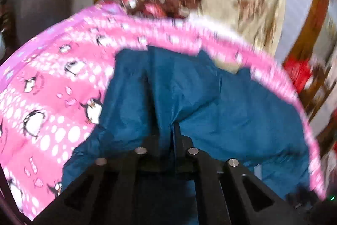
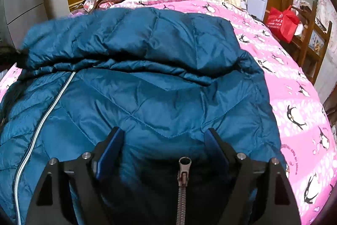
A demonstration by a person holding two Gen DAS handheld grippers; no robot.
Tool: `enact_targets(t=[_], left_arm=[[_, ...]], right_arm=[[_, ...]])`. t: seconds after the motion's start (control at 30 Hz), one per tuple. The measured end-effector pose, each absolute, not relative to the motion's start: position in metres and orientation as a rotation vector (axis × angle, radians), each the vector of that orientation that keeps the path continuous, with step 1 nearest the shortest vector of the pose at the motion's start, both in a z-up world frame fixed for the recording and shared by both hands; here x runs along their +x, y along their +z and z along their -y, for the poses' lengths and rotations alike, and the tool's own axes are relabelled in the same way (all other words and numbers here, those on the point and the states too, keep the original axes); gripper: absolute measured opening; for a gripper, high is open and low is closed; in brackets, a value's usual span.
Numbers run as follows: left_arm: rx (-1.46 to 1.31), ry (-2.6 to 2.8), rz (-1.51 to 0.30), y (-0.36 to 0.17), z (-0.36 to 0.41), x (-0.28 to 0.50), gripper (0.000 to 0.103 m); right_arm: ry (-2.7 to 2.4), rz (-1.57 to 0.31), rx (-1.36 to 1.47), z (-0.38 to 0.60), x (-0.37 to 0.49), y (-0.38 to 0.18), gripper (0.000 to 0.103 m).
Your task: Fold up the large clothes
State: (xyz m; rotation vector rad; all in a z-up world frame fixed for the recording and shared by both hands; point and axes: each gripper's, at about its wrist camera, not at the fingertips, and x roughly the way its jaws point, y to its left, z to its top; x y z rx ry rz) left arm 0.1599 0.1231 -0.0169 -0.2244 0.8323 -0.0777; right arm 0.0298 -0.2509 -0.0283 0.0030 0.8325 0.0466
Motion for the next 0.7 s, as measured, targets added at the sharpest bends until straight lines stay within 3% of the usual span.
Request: enact_targets(t=[0.2,0.3,0.4,0.57,0.63,0.7], left_arm=[[-0.332,0.156,-0.675,0.008,-0.149,0.117,0.007],[-0.353,0.261,-0.529,0.04,-0.153,0.105,0.021],[-0.279,0.256,-0.493,0.051,-0.134,0.122,0.025],[-0.252,0.224,-0.569,0.023,-0.102,0.162,0.025],[-0.258,0.221,-0.658,-0.004,-0.096,0.178,0.015],[-0.245,0.258,-0.765,-0.036,-0.099,0.192,0.012]], right_arm=[[0.083,-0.835,0.077,0.263,0.03,-0.024,0.084],[0.065,-0.689,0.189,0.286,0.025,0.005,0.084],[0.024,-0.548,0.21,0.301,0.04,0.041,0.085],[0.135,-0.586,0.135,0.278,0.107,0.058,0.084],[0.159,-0.603,0.126,0.273,0.125,0.049,0.084],[0.125,-0.718,0.152,0.276,0.153,0.016,0.085]])
